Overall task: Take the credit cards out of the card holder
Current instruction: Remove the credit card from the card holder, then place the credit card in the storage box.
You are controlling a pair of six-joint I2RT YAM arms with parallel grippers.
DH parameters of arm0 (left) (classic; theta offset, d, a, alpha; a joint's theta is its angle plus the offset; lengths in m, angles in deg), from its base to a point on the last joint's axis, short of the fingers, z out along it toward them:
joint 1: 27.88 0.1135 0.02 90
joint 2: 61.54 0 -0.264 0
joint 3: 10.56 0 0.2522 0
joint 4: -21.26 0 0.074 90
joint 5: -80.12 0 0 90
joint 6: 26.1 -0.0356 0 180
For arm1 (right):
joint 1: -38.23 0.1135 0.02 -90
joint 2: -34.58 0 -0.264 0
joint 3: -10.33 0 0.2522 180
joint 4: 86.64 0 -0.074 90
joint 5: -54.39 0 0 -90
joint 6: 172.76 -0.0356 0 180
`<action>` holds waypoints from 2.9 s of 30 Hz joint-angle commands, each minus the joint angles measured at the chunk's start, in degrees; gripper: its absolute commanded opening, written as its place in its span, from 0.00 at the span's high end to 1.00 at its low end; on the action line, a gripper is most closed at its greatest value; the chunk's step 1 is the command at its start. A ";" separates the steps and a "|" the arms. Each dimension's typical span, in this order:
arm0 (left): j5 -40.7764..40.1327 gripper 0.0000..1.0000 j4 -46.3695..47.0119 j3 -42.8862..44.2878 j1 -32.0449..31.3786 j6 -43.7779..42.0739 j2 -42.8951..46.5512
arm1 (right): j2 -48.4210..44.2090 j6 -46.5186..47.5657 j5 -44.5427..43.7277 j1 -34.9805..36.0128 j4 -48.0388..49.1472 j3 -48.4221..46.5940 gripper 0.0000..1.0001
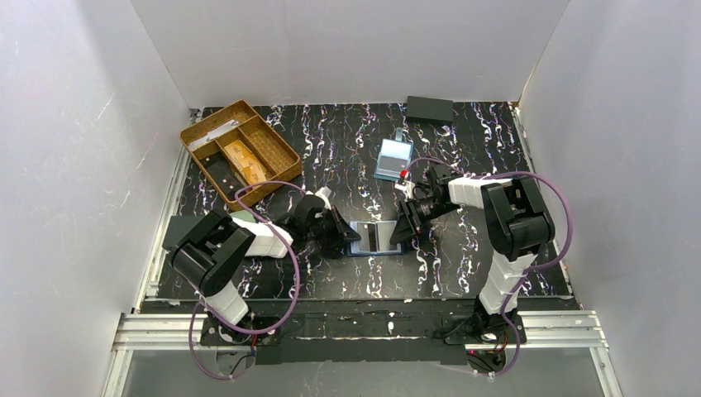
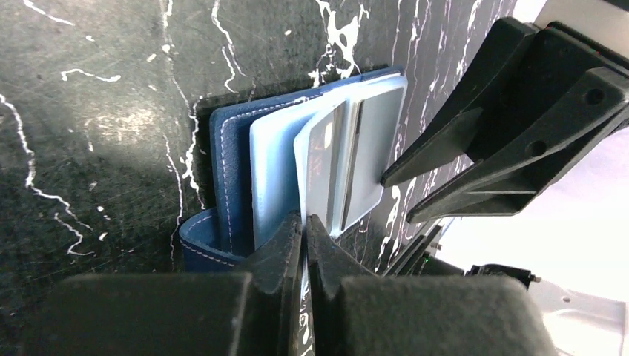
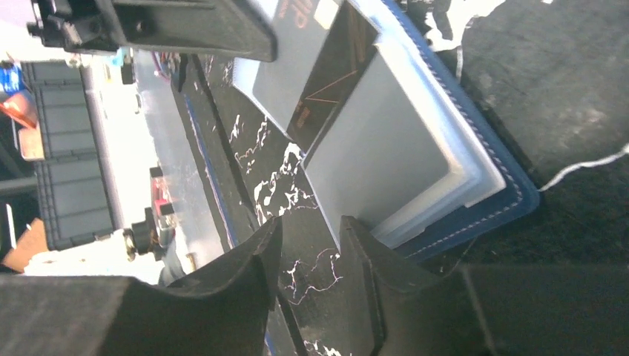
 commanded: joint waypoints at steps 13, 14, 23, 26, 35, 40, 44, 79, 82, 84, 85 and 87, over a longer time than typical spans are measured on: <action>10.11 1.00 29.95 -3.27 0.25 5.32 -5.29 | -3.59 19.60 12.59 -0.70 -13.25 -3.57 0.36; 10.23 1.00 31.11 -3.33 0.25 6.03 -5.99 | -3.53 19.61 12.61 -0.83 -13.38 -3.67 0.36; 9.62 1.00 34.46 -3.78 0.21 6.87 -5.96 | -1.49 10.27 8.72 -2.07 -6.10 -2.24 0.37; 10.38 1.00 36.97 -3.60 0.21 8.35 -6.96 | -1.29 8.64 9.54 -2.45 -5.00 -2.03 0.37; 12.46 1.00 45.77 -2.46 0.12 12.98 -11.02 | -0.23 4.93 15.72 -4.48 -2.41 -1.48 0.37; 13.24 1.00 46.06 -1.52 -0.18 13.14 -11.13 | 0.51 4.52 18.51 -4.58 -2.54 -1.78 0.37; 13.85 1.00 46.63 -0.47 -0.80 13.59 -11.63 | 1.21 3.99 19.75 -4.60 -2.70 -2.02 0.38; 8.17 0.94 40.01 -6.85 2.24 12.53 -17.91 | 1.34 2.15 4.87 -8.14 -0.55 -0.72 0.99; 6.39 0.76 32.73 -8.30 2.28 9.84 -12.40 | -0.78 5.90 6.85 -8.14 -2.99 -0.96 0.99; 5.36 0.67 26.19 -8.46 2.31 7.26 -7.75 | -1.39 7.19 7.31 -8.14 -3.89 -0.98 0.99; 4.82 0.63 21.96 -8.27 2.27 5.91 -5.30 | -1.48 7.72 7.53 -8.14 -4.35 -1.10 0.99; 3.63 0.58 13.98 -7.59 2.29 3.03 -0.24 | -1.27 9.65 8.48 -8.15 -6.26 -1.75 0.99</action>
